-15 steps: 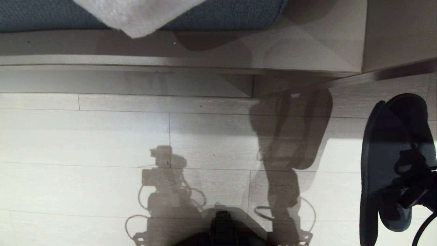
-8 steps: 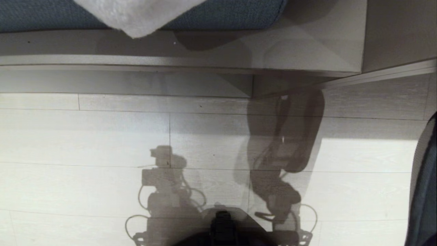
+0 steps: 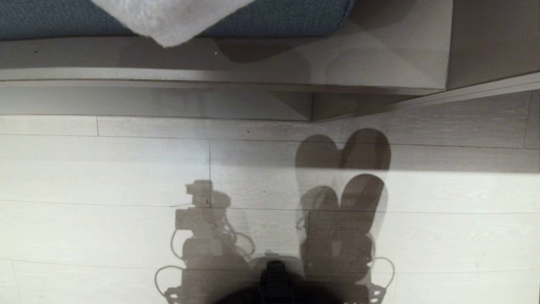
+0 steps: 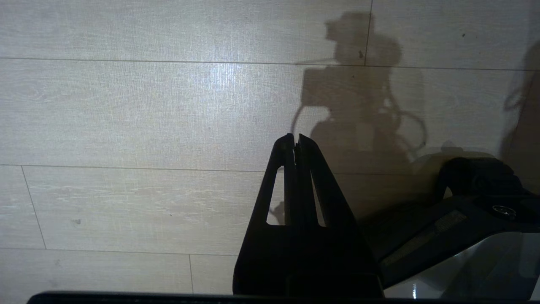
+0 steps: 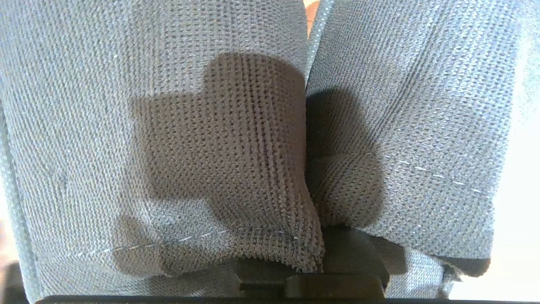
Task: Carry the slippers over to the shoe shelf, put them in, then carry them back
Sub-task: Place the slippers into the shoe cabinet
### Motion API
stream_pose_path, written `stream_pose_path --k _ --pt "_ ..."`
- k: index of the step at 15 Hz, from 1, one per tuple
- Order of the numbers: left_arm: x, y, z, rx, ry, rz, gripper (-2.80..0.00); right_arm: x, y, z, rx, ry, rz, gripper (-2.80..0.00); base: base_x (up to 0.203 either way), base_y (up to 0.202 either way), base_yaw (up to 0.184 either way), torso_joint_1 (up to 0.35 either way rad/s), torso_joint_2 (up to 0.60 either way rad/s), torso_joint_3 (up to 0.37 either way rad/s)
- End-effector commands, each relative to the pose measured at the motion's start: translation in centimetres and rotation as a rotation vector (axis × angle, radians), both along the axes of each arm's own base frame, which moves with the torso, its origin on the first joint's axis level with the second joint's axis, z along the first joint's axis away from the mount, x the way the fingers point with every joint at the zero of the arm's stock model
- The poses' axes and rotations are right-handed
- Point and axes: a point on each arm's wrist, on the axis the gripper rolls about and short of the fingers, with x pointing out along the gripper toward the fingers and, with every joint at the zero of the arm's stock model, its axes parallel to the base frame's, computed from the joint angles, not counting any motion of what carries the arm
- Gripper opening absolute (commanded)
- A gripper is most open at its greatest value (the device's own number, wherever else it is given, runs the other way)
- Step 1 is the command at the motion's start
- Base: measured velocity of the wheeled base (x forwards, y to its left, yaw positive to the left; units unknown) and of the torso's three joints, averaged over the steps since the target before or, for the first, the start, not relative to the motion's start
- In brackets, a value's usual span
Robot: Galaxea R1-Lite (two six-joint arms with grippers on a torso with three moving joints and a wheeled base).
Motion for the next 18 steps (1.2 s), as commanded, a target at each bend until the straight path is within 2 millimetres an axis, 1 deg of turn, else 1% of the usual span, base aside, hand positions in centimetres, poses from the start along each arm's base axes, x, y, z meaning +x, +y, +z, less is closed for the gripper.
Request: stream_pose_path --k 1,2,3,5,7,14,18 --pt "0.0 0.0 0.0 0.0 0.0 0.0 -2.8 -0.9 -0.1 -1.9 0.004 -0.06 -0.037 -2.8 0.0 0.0 0.0 0.0 0.0 0.0" --pt "0.0 0.0 0.0 0.0 0.0 0.0 -2.8 -0.7 -0.2 -3.3 0.007 -0.039 -0.078 -2.8 0.0 0.0 0.0 0.0 0.0 0.0" --pt "0.0 0.0 0.0 0.0 0.0 0.0 -2.8 -0.5 -0.3 -4.0 0.008 -0.023 -0.142 -2.8 0.0 0.0 0.0 0.0 0.0 0.0" --pt "0.0 0.0 0.0 0.0 0.0 0.0 -2.8 -0.4 -0.5 -4.5 0.005 0.013 -0.22 -2.8 0.0 0.0 0.0 0.0 0.0 0.0" --pt "0.0 0.0 0.0 0.001 0.0 0.0 -2.8 -0.4 -0.6 -5.4 0.003 0.099 -0.248 -2.8 0.0 0.0 0.0 0.0 0.0 0.0" --pt "0.0 0.0 0.0 -0.001 0.0 0.0 -2.8 -0.4 -0.5 -5.4 -0.004 0.095 -0.246 -2.8 0.0 0.0 0.0 0.001 0.0 0.008" --pt "0.0 0.0 0.0 -0.002 0.0 0.0 -2.8 -0.4 -0.6 -5.4 0.047 0.105 -0.248 -2.8 0.0 0.0 0.0 0.002 0.0 0.163"
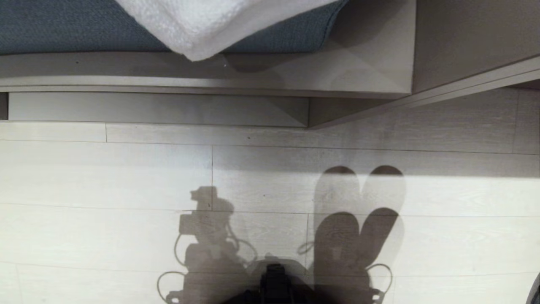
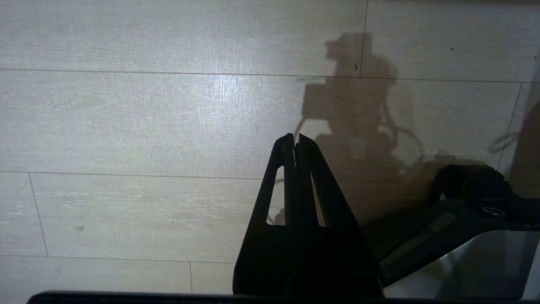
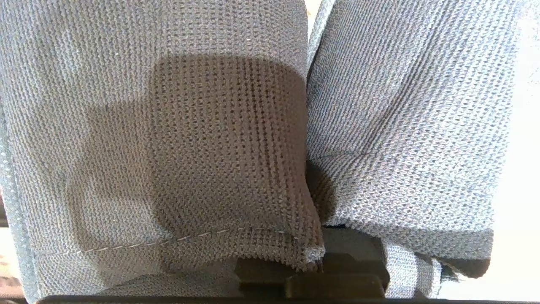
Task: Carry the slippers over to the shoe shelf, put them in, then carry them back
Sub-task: Place the slippers into the shoe cabinet
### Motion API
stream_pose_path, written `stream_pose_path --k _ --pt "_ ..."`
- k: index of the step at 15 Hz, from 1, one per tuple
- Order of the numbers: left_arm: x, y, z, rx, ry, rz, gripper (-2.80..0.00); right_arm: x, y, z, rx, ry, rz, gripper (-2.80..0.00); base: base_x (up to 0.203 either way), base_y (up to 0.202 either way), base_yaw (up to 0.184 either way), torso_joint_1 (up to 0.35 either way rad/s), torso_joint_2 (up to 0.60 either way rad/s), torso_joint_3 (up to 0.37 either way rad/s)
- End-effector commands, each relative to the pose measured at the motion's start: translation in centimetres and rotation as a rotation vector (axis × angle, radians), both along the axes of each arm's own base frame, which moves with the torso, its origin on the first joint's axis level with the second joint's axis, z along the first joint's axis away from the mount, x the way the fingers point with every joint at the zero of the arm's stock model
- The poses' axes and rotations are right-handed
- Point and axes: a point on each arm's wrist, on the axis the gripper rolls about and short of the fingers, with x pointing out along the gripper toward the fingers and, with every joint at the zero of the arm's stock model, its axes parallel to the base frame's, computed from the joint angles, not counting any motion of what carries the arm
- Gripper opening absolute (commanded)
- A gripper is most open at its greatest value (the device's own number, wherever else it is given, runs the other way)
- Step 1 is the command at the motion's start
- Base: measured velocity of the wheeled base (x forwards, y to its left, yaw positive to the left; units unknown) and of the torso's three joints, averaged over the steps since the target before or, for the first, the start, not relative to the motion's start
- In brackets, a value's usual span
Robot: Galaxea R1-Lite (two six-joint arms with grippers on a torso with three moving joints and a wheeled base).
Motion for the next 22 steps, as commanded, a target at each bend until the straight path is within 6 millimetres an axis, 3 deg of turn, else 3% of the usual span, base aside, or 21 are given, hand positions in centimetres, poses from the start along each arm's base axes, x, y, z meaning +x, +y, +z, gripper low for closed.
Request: stream_pose_path --k 1,22 --pt "0.0 0.0 0.0 -0.001 0.0 0.0 -2.8 0.02 0.0 0.01 0.022 0.002 0.0 -2.8 0.0 0.0 0.0 0.002 0.01 0.194" --pt "0.0 0.0 0.0 -0.001 0.0 0.0 -2.8 0.02 -0.01 0.01 0.047 0.002 -0.004 -2.8 0.0 0.0 0.0 0.002 0.0 0.204"
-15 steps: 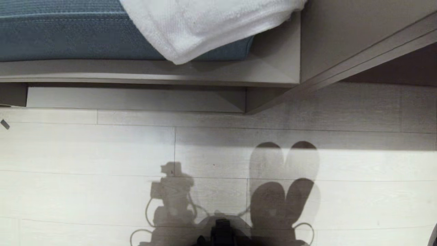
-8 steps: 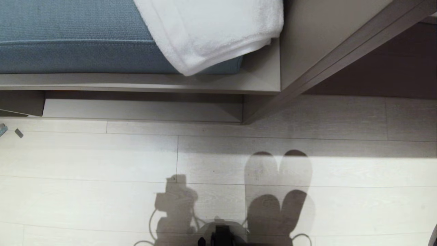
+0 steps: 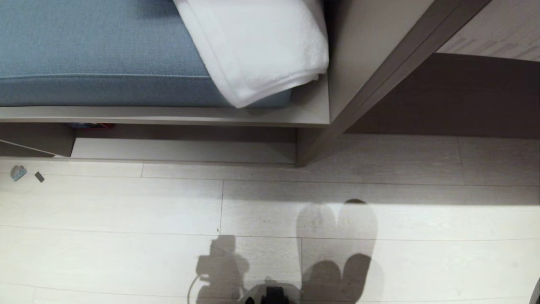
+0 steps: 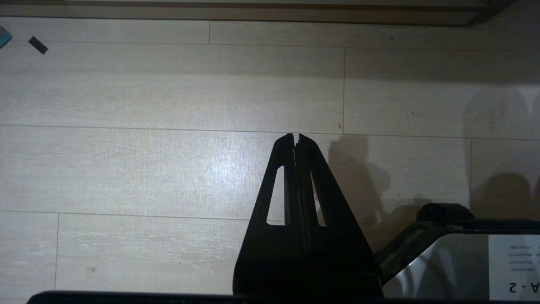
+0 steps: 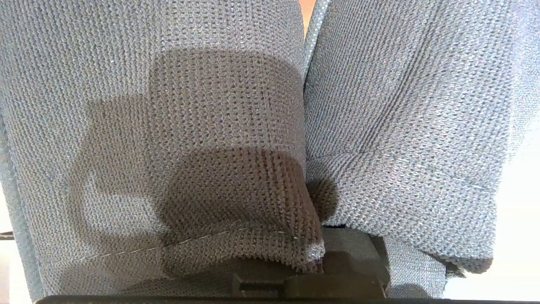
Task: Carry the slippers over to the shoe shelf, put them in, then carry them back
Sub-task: Place the slippers into the shoe cabinet
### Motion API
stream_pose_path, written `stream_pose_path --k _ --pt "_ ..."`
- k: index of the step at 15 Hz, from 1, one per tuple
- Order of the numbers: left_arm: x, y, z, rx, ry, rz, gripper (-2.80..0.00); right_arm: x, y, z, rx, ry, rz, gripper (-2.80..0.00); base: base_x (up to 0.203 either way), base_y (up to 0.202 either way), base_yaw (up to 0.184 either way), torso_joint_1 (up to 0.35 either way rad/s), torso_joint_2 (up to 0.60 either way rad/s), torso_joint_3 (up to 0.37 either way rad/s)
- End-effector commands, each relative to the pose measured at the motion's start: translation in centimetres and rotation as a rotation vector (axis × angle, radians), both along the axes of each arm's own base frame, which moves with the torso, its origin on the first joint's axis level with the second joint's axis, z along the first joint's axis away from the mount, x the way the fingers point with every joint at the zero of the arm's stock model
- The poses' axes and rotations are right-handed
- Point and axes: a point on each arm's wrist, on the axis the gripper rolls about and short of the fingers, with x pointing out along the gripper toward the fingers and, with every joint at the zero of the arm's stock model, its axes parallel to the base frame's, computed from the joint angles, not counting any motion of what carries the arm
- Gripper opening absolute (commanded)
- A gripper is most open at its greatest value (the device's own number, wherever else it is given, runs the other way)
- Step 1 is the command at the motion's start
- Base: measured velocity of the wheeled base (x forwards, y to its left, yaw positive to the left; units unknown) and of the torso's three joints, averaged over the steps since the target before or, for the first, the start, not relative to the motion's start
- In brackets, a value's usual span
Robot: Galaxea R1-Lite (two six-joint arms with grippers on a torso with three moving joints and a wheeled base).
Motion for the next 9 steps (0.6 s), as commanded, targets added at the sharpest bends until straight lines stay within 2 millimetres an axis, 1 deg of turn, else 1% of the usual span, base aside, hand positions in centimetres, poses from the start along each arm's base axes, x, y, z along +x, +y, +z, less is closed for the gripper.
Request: stream_pose_path --k 1,9 --pt "0.01 0.0 0.01 -0.001 0.0 0.0 -2.8 0.01 0.0 0.0 0.001 0.001 0.0 -2.8 0.0 0.0 0.0 0.002 0.0 0.212" --pt "0.01 0.0 0.01 -0.001 0.0 0.0 -2.8 0.01 0.0 0.0 0.002 0.001 0.0 -2.8 0.0 0.0 0.0 0.004 0.0 0.205"
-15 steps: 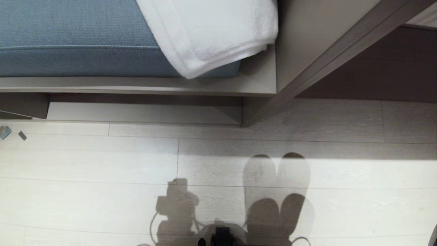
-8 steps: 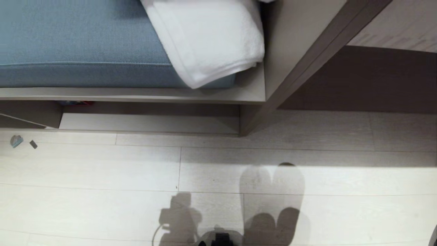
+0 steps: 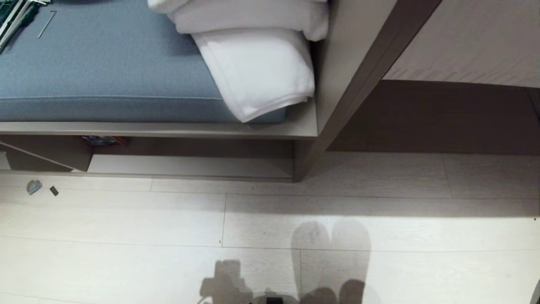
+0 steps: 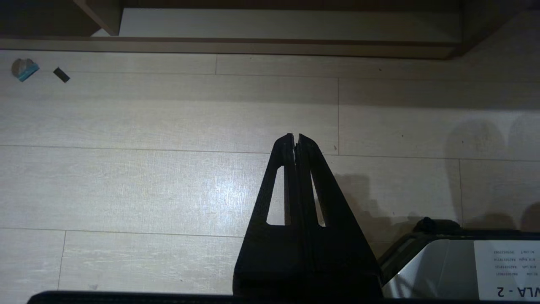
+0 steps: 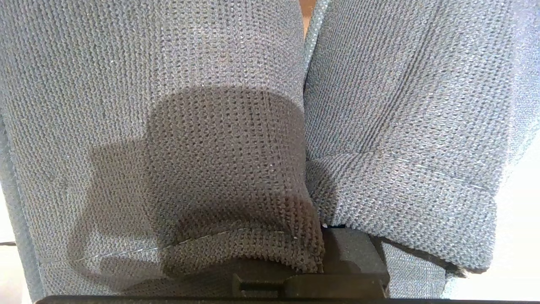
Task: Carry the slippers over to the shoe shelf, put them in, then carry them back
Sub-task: Place the slippers into the shoe cabinet
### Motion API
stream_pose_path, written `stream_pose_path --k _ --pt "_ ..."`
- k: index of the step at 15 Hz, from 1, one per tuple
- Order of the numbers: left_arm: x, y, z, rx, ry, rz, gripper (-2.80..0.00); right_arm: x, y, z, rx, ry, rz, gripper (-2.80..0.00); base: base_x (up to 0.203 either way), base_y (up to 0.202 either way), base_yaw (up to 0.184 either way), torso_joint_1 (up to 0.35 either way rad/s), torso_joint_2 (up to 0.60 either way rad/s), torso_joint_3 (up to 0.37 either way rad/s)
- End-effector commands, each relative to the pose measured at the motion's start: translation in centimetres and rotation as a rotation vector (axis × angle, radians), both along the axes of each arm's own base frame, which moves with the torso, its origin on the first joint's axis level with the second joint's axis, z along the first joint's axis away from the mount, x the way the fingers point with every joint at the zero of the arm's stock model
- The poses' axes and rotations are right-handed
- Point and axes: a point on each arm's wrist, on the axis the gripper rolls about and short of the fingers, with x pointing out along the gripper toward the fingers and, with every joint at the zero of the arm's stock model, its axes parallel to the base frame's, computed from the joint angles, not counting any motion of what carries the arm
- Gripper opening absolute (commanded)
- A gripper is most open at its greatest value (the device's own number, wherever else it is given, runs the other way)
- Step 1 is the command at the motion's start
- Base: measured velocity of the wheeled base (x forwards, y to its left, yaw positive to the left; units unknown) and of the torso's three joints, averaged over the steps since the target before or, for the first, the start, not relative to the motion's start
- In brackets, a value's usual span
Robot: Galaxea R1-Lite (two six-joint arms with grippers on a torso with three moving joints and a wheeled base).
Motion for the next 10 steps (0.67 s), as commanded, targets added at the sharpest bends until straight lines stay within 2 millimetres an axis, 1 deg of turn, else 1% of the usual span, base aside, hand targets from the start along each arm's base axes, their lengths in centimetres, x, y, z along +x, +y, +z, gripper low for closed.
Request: stream_pose_path --k 1,10 --pt "0.01 0.0 0.01 0.0 0.0 0.001 -2.8 0.0 0.0 0.01 0.0 0.0 0.0 -2.8 0.0 0.0 0.0 0.005 0.0 0.203" --pt "0.01 0.0 0.01 0.0 0.0 -0.001 -2.8 0.0 0.0 -0.01 -0.005 0.002 0.0 -2.8 0.0 0.0 0.0 0.002 0.0 0.2"
